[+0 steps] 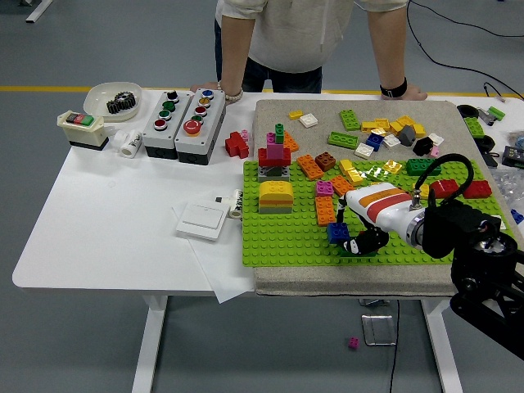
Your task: Pick up the brick,pile it on top of brick,press brick,pick up the brick,pile it on top of brick,press brick
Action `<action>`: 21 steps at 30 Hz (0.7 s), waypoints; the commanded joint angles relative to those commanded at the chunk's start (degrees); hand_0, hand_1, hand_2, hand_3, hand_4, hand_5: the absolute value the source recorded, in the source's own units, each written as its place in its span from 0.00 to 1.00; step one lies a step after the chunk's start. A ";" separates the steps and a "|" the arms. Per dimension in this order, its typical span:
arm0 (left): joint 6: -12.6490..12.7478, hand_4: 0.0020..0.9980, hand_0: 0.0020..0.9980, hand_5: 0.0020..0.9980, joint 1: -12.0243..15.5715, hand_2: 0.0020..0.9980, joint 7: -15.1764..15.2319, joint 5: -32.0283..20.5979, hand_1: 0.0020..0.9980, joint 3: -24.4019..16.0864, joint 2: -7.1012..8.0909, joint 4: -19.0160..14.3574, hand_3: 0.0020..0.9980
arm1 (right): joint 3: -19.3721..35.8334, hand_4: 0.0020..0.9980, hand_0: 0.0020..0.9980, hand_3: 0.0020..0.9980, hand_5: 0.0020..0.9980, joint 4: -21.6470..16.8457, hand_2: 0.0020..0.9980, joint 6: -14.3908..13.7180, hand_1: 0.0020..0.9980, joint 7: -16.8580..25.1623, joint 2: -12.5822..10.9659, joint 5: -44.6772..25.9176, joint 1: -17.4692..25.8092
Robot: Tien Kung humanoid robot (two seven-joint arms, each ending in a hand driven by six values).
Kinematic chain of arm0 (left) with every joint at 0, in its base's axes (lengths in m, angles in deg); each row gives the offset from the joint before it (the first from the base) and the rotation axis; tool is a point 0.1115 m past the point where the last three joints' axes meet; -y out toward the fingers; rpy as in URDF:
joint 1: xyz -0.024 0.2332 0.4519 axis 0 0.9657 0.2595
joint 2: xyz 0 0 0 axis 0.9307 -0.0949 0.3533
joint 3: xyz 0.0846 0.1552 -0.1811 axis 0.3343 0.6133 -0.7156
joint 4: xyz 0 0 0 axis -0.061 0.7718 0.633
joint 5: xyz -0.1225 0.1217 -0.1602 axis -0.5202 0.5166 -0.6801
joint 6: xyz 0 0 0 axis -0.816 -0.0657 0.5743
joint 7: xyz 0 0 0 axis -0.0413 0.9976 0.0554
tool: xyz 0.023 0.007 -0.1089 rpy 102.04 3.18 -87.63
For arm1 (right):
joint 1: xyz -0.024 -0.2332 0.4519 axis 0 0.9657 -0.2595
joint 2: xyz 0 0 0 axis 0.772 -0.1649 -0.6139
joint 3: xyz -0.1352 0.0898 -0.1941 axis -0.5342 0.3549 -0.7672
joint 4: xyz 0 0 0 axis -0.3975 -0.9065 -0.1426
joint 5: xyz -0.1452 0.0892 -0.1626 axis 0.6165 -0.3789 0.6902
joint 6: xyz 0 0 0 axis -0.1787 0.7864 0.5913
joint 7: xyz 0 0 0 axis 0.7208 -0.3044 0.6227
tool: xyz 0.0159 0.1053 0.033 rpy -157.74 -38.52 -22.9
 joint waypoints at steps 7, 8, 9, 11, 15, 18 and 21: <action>0.02 0.64 0.76 0.66 -0.02 0.73 0.01 -0.09 0.72 0.08 -0.02 -0.02 0.59 | -0.20 0.74 0.09 0.46 0.27 0.88 0.10 -0.26 0.01 -0.06 0.11 0.81 0.49; 0.02 0.64 0.76 0.66 -0.02 0.73 0.01 -0.09 0.72 0.08 -0.02 -0.02 0.59 | -0.19 0.74 0.09 0.46 0.27 0.89 0.10 -0.29 0.01 -0.04 0.09 0.85 0.57; 0.02 0.64 0.76 0.66 -0.02 0.73 0.01 -0.08 0.72 0.08 -0.03 -0.02 0.59 | -0.20 0.74 0.09 0.46 0.27 0.89 0.10 -0.31 0.01 -0.02 0.07 0.87 0.62; 0.03 0.64 0.76 0.66 -0.03 0.73 0.02 -0.11 0.72 0.12 -0.02 -0.04 0.59 | -0.24 0.74 0.09 0.46 0.27 0.85 0.10 -0.32 0.01 0.08 -0.03 0.85 0.75; 0.13 0.64 0.76 0.66 -0.07 0.73 0.06 -0.30 0.72 0.25 -0.07 -0.08 0.59 | -0.26 0.74 0.09 0.46 0.27 0.65 0.10 -0.30 0.01 0.35 -0.36 0.80 1.07; 0.17 0.64 0.76 0.66 -0.10 0.73 0.11 -0.49 0.72 0.34 -0.09 -0.10 0.59 | -0.25 0.74 0.09 0.46 0.27 0.57 0.10 -0.37 0.01 0.58 -0.63 0.84 1.31; 0.20 0.64 0.77 0.66 -0.15 0.73 0.08 -0.41 0.72 0.27 -0.14 -0.10 0.59 | -0.28 0.74 0.09 0.46 0.28 0.59 0.10 -0.59 0.01 0.70 -0.75 0.87 1.43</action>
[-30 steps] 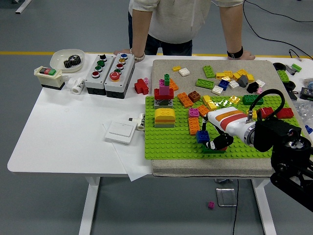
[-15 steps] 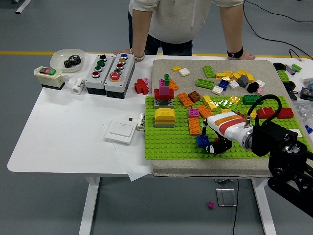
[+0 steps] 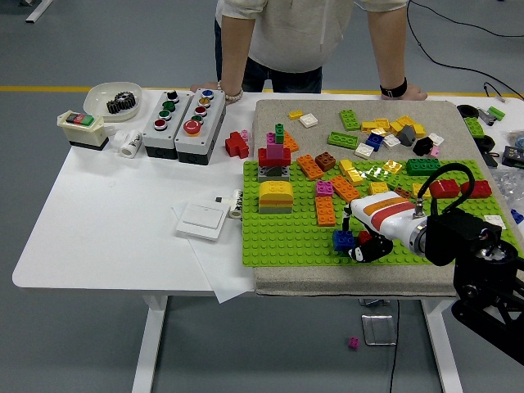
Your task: Pick up the brick,pile it on top of brick,press brick,pick up the brick,pile it on top of brick,press brick
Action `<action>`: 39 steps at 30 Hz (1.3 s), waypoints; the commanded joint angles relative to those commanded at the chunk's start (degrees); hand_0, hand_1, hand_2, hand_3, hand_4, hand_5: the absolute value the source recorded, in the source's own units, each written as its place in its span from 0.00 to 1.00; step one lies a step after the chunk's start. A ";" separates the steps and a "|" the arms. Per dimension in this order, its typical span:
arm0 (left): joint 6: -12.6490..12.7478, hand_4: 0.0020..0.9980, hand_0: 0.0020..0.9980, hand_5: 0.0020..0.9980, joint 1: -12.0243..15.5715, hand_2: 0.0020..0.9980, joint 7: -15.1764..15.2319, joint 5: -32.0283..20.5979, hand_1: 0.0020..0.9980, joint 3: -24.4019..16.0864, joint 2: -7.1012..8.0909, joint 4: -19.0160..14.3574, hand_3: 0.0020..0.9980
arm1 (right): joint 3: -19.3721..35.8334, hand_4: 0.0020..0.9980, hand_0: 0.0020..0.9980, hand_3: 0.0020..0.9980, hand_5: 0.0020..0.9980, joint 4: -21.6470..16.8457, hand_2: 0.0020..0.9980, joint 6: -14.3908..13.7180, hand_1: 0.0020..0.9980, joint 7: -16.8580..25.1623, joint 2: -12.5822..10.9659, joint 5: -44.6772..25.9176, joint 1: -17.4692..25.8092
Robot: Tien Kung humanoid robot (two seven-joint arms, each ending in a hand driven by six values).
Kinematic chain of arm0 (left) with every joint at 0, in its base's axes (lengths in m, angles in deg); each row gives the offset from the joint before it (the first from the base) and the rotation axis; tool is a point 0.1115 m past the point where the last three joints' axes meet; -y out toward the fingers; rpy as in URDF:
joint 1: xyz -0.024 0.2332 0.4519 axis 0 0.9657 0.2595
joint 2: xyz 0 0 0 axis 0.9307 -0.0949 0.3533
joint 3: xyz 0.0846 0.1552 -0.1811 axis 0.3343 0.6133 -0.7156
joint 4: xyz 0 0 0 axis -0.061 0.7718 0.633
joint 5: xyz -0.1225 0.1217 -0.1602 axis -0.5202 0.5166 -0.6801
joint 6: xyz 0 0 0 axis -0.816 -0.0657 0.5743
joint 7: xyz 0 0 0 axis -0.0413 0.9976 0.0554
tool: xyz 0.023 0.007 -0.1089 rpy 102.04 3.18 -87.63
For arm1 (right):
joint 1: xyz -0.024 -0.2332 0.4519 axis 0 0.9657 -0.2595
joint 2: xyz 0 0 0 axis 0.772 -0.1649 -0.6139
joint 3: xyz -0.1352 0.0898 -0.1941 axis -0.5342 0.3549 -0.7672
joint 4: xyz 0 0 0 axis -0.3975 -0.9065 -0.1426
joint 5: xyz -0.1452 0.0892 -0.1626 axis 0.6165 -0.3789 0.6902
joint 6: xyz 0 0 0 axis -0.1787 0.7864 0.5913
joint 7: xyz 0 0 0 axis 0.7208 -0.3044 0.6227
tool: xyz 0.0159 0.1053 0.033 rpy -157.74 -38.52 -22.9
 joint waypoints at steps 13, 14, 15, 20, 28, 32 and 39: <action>0.09 0.64 0.77 0.66 -0.01 0.73 -0.08 0.06 0.73 -0.10 -0.12 -0.02 0.59 | 0.16 0.74 0.09 0.46 0.28 0.58 0.10 -0.24 0.01 0.18 -0.22 0.55 0.29; 0.09 0.64 0.77 0.66 -0.01 0.73 -0.08 0.07 0.73 -0.10 -0.12 -0.02 0.59 | 0.16 0.74 0.09 0.46 0.28 0.59 0.10 -0.24 0.01 0.18 -0.23 0.56 0.29; 0.11 0.64 0.77 0.66 0.00 0.73 -0.10 0.11 0.73 -0.13 -0.14 -0.02 0.59 | 0.14 0.74 0.09 0.46 0.28 0.70 0.10 -0.26 0.01 0.21 -0.23 0.62 0.28; 0.13 0.64 0.77 0.66 0.03 0.73 -0.14 0.24 0.73 -0.19 -0.17 -0.01 0.59 | 0.09 0.74 0.09 0.46 0.28 1.09 0.10 -0.39 0.01 0.33 -0.24 0.92 0.29; 0.11 0.64 0.77 0.66 0.02 0.73 -0.18 0.50 0.73 -0.19 -0.10 -0.03 0.59 | -0.43 0.74 0.10 0.46 0.29 1.31 0.10 -0.37 0.01 0.61 -0.22 1.12 0.19; 0.13 0.64 0.77 0.66 0.11 0.73 -0.23 0.70 0.73 -0.28 -0.11 -0.02 0.59 | -0.70 0.74 0.10 0.46 0.29 0.89 0.10 -0.39 0.01 0.64 -0.21 1.31 0.13; 0.10 0.64 0.77 0.66 0.27 0.73 -0.33 1.08 0.73 -0.45 -0.08 -0.02 0.59 | -0.46 0.74 0.10 0.46 0.30 0.11 0.11 -0.34 0.01 0.62 -0.44 1.63 -0.02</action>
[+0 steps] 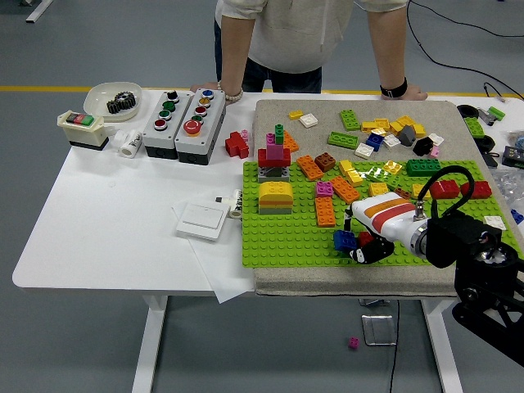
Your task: Pick up the brick,pile it on top of brick,press brick,pick up the brick,pile it on top of brick,press brick
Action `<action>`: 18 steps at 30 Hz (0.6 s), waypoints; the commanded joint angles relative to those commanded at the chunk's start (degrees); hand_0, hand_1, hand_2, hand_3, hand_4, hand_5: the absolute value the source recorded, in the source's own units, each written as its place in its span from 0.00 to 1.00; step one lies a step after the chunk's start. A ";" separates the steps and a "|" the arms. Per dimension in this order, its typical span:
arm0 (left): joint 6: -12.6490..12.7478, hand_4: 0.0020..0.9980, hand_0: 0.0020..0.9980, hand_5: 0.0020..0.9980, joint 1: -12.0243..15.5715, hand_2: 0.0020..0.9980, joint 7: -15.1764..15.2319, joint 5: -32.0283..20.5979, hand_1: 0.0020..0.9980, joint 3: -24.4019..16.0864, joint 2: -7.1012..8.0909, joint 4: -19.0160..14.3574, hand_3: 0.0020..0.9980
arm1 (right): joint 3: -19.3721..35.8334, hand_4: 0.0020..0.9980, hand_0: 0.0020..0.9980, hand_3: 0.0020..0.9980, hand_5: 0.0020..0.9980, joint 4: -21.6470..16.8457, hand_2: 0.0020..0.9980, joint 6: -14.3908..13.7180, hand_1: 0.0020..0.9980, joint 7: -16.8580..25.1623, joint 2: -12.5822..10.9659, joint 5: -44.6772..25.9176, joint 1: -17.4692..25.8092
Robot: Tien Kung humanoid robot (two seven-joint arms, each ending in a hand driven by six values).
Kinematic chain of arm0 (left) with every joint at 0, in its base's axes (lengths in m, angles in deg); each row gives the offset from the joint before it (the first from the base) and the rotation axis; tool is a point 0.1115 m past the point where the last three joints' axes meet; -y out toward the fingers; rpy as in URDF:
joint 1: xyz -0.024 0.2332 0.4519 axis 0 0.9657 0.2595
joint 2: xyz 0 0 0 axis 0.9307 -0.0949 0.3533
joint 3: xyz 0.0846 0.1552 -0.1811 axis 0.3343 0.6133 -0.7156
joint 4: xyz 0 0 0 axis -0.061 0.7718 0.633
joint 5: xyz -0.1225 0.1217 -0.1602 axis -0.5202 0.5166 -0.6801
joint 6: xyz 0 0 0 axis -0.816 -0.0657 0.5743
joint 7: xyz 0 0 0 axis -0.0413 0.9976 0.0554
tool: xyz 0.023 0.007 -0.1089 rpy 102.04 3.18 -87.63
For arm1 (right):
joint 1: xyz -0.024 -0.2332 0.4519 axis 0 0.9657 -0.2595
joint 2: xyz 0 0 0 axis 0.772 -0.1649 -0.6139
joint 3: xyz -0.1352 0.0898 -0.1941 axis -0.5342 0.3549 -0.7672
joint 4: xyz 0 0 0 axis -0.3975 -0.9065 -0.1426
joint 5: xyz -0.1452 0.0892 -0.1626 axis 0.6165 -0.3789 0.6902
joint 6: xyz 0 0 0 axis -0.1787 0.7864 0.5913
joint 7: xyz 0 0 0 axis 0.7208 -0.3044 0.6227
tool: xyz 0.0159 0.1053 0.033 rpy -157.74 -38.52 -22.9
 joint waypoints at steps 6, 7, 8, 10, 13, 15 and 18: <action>-0.02 0.64 0.77 0.66 0.12 0.73 -0.05 0.28 0.73 -0.13 0.02 0.00 0.59 | -0.15 0.75 0.10 0.46 0.30 -0.34 0.11 0.12 0.01 0.03 -0.42 0.15 -0.20; -0.02 0.64 0.77 0.66 0.11 0.73 -0.05 0.28 0.73 -0.13 0.02 -0.01 0.59 | -0.20 0.75 0.10 0.46 0.31 -0.36 0.11 0.18 0.01 0.04 -0.49 0.19 -0.27; -0.02 0.64 0.77 0.66 0.11 0.73 -0.05 0.28 0.73 -0.13 0.02 -0.01 0.59 | -0.22 0.75 0.10 0.46 0.31 -0.37 0.11 0.19 0.01 0.04 -0.50 0.20 -0.29; -0.02 0.64 0.77 0.66 0.02 0.73 0.02 0.12 0.73 -0.01 0.06 -0.03 0.59 | -0.70 0.75 0.10 0.46 0.31 -0.43 0.11 0.48 0.01 0.12 -0.92 0.21 -0.74; -0.01 0.64 0.76 0.66 -0.07 0.73 0.09 -0.06 0.73 0.08 0.08 -0.02 0.59 | -1.49 0.75 0.10 0.46 0.31 -0.48 0.11 0.68 0.01 0.22 -1.34 0.32 -1.37; 0.00 0.64 0.76 0.66 -0.13 0.73 0.13 -0.20 0.73 0.17 0.09 -0.03 0.59 | -1.94 0.75 0.10 0.46 0.31 -0.50 0.11 0.73 0.01 0.25 -1.46 0.42 -1.67; 0.01 0.64 0.76 0.66 -0.18 0.73 0.17 -0.35 0.73 0.23 0.09 -0.02 0.59 | -2.44 0.75 0.10 0.46 0.31 -0.41 0.11 0.77 0.01 0.31 -1.48 0.53 -1.95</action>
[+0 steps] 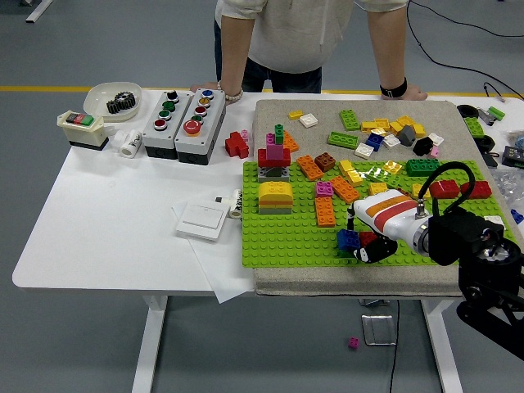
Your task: Pick up the brick,pile it on top of brick,press brick,pick up the brick,pile it on top of brick,press brick
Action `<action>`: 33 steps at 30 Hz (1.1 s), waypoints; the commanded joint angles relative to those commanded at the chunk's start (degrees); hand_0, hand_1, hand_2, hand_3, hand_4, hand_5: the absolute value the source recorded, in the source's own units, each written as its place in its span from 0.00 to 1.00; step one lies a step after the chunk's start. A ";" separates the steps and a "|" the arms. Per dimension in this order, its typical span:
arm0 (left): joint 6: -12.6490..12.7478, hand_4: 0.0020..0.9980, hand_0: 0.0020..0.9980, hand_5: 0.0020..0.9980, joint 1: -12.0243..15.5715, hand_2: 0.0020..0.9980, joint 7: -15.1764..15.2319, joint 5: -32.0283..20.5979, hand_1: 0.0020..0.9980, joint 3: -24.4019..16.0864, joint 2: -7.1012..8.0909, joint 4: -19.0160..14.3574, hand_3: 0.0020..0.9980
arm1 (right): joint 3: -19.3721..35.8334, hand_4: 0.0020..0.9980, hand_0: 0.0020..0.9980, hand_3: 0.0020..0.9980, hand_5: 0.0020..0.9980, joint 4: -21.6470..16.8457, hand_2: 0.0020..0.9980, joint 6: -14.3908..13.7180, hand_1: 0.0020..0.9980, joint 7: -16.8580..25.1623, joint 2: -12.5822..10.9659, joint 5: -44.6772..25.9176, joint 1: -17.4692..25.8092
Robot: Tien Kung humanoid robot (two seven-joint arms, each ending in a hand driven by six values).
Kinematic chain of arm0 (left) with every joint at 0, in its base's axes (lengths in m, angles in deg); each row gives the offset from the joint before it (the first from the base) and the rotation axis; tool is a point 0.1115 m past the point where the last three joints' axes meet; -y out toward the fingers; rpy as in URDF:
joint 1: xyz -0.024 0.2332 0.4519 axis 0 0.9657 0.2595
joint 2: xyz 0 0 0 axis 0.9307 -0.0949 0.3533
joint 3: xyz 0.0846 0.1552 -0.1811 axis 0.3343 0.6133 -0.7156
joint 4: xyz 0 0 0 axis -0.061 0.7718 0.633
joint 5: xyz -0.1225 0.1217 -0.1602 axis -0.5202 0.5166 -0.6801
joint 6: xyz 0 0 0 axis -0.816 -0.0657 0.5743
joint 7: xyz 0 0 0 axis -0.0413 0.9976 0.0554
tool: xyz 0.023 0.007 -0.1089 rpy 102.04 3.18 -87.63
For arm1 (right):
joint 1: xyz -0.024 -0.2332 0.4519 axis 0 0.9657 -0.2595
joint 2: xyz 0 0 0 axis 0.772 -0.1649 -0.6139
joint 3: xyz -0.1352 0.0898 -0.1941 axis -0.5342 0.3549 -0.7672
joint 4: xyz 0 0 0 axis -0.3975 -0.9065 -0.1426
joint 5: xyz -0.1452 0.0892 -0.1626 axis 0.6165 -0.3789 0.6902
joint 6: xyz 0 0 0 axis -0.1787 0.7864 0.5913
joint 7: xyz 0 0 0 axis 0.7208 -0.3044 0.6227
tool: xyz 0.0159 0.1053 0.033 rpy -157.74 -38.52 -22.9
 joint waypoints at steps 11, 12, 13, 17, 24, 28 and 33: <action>0.06 0.64 0.76 0.66 -0.17 0.73 0.11 -0.50 0.73 0.30 -0.03 -0.04 0.59 | -1.12 0.76 0.10 0.46 0.32 0.99 0.11 -0.66 0.02 0.30 0.72 1.54 -0.56; 0.06 0.64 0.76 0.66 -0.18 0.73 0.12 -0.53 0.73 0.32 -0.04 -0.04 0.59 | -1.12 0.76 0.10 0.46 0.32 1.05 0.11 -0.68 0.02 0.30 0.77 1.62 -0.55; 0.06 0.64 0.76 0.66 -0.18 0.73 0.12 -0.54 0.73 0.33 -0.04 -0.05 0.59 | -1.16 0.76 0.10 0.46 0.32 1.10 0.11 -0.67 0.01 0.30 0.82 1.75 -0.56; 0.08 0.64 0.76 0.66 -0.21 0.73 0.14 -0.60 0.73 0.34 -0.05 -0.05 0.59 | -1.32 0.76 0.10 0.46 0.32 1.21 0.11 -0.64 0.01 0.34 0.86 1.87 -0.63; 0.10 0.64 0.76 0.66 -0.30 0.73 0.20 -0.82 0.73 0.47 -0.03 -0.06 0.59 | -1.68 0.76 0.10 0.46 0.32 1.49 0.11 -0.54 0.02 0.33 0.79 2.58 -0.86; 0.09 0.64 0.76 0.66 -0.28 0.73 0.17 -0.78 0.72 0.43 -0.05 -0.06 0.59 | -2.13 0.76 0.10 0.46 0.33 1.58 0.11 -0.49 0.02 0.40 0.85 2.78 -1.09; 0.09 0.64 0.76 0.66 -0.26 0.73 0.16 -0.80 0.73 0.44 -0.06 -0.06 0.59 | -2.63 0.76 0.10 0.46 0.33 1.70 0.11 -0.36 0.02 0.45 0.94 2.93 -1.17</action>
